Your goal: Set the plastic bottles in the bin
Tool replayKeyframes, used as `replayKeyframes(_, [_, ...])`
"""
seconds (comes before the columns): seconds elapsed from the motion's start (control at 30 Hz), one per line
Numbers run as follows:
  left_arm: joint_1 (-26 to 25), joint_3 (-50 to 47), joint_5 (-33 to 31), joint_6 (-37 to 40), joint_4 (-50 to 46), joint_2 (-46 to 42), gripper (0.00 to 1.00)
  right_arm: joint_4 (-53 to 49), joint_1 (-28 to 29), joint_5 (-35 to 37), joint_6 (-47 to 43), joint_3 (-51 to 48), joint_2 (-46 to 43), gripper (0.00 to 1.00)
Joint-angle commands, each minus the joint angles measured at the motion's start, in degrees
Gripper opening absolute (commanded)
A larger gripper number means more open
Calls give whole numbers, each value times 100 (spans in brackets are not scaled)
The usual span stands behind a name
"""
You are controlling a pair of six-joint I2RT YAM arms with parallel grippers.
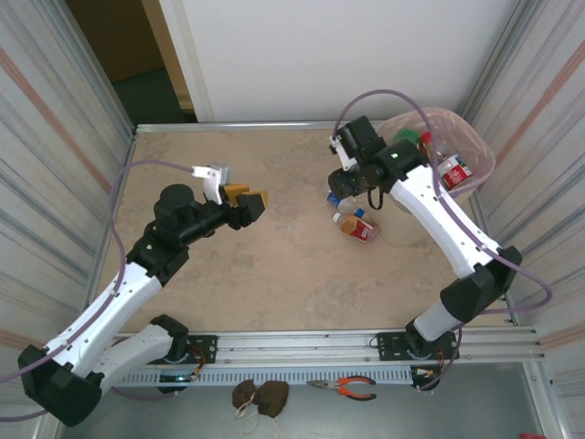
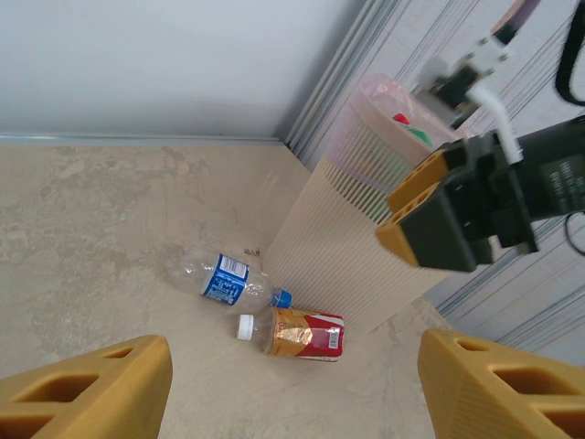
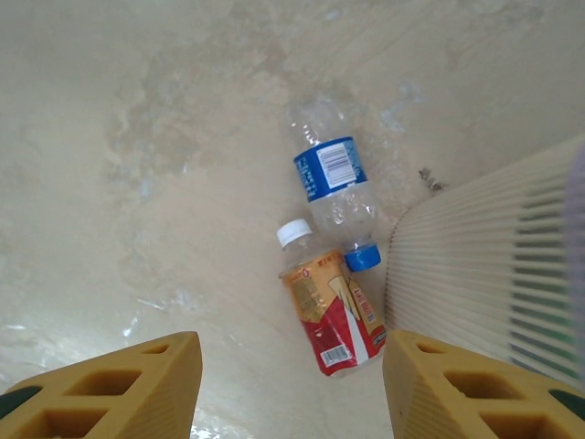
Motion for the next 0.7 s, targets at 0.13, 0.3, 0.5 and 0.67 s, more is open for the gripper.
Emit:
replayKeyframes(0.13, [136, -77, -16, -20, -29, -172, 71, -147, 324, 737, -539, -178, 828, 53])
replayKeyframes(0.3, [161, -101, -9, -31, -36, -215, 72, -170, 479, 1104, -622, -105, 1574, 51])
replayKeyframes(0.5, [198, -124, 11, -32, -65, -243, 72, -46, 533, 1197, -785, 59, 2292, 50])
replayKeyframes(0.67, [225, -131, 53, -36, -43, -233, 72, 25, 536, 1241, -904, 207, 2882, 49])
